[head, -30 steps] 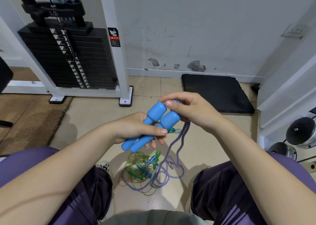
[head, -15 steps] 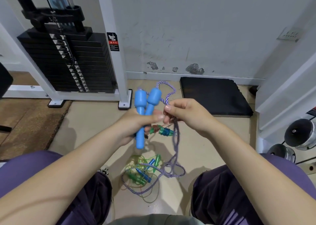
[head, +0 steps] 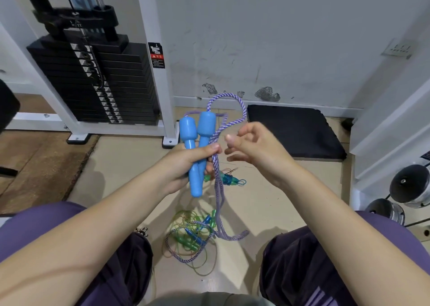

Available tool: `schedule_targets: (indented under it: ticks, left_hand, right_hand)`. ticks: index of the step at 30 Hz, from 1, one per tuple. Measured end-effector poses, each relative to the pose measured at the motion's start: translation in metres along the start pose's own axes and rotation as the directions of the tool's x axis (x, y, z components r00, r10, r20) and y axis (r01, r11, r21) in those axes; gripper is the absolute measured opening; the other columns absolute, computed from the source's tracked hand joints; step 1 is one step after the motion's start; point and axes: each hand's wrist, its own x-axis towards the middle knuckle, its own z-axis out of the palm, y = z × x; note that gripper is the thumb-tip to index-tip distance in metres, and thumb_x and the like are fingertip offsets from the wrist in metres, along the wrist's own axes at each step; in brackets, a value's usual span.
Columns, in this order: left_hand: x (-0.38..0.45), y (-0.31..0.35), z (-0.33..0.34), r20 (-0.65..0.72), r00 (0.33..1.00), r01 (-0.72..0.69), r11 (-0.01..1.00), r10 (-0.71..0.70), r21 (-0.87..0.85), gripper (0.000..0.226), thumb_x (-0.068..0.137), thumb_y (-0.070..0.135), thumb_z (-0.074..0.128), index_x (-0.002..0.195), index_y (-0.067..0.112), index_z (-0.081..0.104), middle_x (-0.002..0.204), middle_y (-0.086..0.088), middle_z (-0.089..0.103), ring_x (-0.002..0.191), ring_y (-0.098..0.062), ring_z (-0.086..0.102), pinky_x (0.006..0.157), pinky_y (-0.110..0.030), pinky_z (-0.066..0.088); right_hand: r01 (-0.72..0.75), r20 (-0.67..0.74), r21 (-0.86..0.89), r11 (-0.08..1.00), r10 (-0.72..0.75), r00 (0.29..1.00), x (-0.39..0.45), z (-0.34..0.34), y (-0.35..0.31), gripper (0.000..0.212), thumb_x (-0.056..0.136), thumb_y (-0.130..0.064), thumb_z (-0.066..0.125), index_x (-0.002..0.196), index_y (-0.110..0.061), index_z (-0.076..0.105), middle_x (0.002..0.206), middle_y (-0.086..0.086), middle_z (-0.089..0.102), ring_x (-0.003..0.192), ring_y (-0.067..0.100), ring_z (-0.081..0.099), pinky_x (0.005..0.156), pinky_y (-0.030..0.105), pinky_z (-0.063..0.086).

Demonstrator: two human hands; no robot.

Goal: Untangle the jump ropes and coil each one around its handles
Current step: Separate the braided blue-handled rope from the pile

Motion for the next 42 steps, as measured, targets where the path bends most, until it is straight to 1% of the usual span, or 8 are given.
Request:
schedule_targets:
  ticks: [5, 7, 11, 15, 21, 30, 38, 42]
  left_hand:
    - [0.004, 0.014, -0.008, -0.115, 0.988, -0.105, 0.993, 0.099, -0.049, 0.011, 0.083, 0.021, 0.068, 0.084, 0.010, 0.066, 0.063, -0.001, 0.057, 0.047, -0.011, 0.051, 0.050, -0.021, 0.046]
    - [0.011, 0.021, -0.019, -0.297, 0.937, -0.219, 0.971, 0.183, -0.093, 0.006, 0.090, 0.013, 0.065, 0.086, 0.010, 0.063, 0.066, 0.003, 0.063, 0.046, -0.009, 0.050, 0.048, -0.019, 0.044]
    - [0.017, 0.031, -0.050, -0.562, 0.789, -0.338, 0.939, 0.249, -0.059, 0.012, 0.094, 0.013, 0.066, 0.086, 0.014, 0.057, 0.066, 0.003, 0.061, 0.049, -0.009, 0.051, 0.047, -0.019, 0.043]
    - [0.013, 0.010, -0.039, -0.358, 0.927, -0.116, 0.993, 0.114, 0.017, 0.005, 0.094, 0.015, 0.064, 0.091, 0.011, 0.064, 0.074, -0.002, 0.068, 0.050, -0.007, 0.056, 0.048, -0.017, 0.046]
    - [-0.002, -0.003, -0.008, 0.063, 0.983, 0.165, 0.983, -0.170, 0.076, 0.021, 0.090, 0.001, 0.063, 0.110, 0.005, 0.060, 0.079, -0.009, 0.058, 0.053, -0.012, 0.054, 0.048, -0.019, 0.044]
    - [-0.003, -0.011, 0.000, 0.053, 0.994, 0.077, 0.957, -0.096, 0.279, 0.019, 0.080, 0.013, 0.077, 0.091, 0.003, 0.065, 0.066, -0.003, 0.057, 0.053, -0.012, 0.048, 0.051, -0.022, 0.043]
    - [0.001, 0.004, -0.003, -0.146, 0.989, -0.027, 1.000, 0.026, -0.008, 0.013, 0.091, 0.014, 0.064, 0.094, 0.002, 0.060, 0.065, 0.001, 0.064, 0.043, -0.011, 0.047, 0.044, -0.020, 0.040]
    - [-0.003, 0.010, 0.000, -0.081, 0.997, -0.016, 0.997, 0.010, -0.071, 0.020, 0.082, 0.025, 0.066, 0.091, 0.006, 0.063, 0.056, -0.004, 0.060, 0.043, -0.012, 0.051, 0.046, -0.020, 0.045]
  right_hand:
    - [-0.098, 0.480, -0.303, 0.948, 0.241, 0.844, -0.007, 0.008, 0.023, 0.025, 0.087, -0.011, 0.070, 0.110, -0.006, 0.062, 0.094, 0.007, 0.066, 0.085, 0.013, 0.064, 0.087, 0.027, 0.050]
    - [-0.074, 0.504, -0.369, 0.926, 0.267, 0.822, -0.009, 0.010, 0.023, 0.004, 0.093, -0.007, 0.063, 0.096, -0.005, 0.063, 0.072, 0.008, 0.063, 0.066, 0.017, 0.062, 0.073, 0.029, 0.050]
    - [-0.104, 0.332, -0.548, 0.830, 0.330, 0.884, -0.004, -0.007, 0.018, 0.023, 0.098, -0.019, 0.057, 0.080, -0.006, 0.063, 0.069, 0.006, 0.064, 0.069, 0.020, 0.058, 0.076, 0.034, 0.049]
    - [-0.010, 0.190, -0.604, 0.797, 0.156, 0.969, -0.001, -0.006, 0.007, 0.028, 0.097, -0.030, 0.059, 0.086, -0.008, 0.074, 0.075, -0.002, 0.068, 0.069, 0.012, 0.054, 0.060, 0.017, 0.042]
    - [-0.041, 0.146, -0.063, 0.997, 0.049, 0.988, 0.001, 0.009, -0.005, 0.031, 0.102, -0.025, 0.048, 0.085, -0.002, 0.061, 0.051, 0.009, 0.054, 0.039, 0.015, 0.048, 0.041, 0.022, 0.042]
    - [0.031, 0.014, 0.335, 0.942, -0.038, 0.999, 0.007, 0.003, -0.017, 0.027, 0.102, -0.022, 0.047, 0.098, 0.000, 0.061, 0.066, 0.007, 0.061, 0.054, 0.014, 0.061, 0.053, 0.023, 0.053]
    - [-0.135, 0.215, -0.328, 0.935, 0.213, 0.953, 0.006, -0.004, 0.010, 0.031, 0.086, -0.011, 0.072, 0.113, -0.003, 0.060, 0.102, 0.013, 0.066, 0.093, 0.024, 0.068, 0.084, 0.035, 0.058]
    - [-0.094, 0.446, -0.296, 0.950, 0.224, 0.866, 0.001, 0.012, 0.027, 0.025, 0.088, 0.000, 0.067, 0.113, -0.005, 0.063, 0.112, 0.004, 0.066, 0.106, 0.012, 0.061, 0.095, 0.023, 0.050]
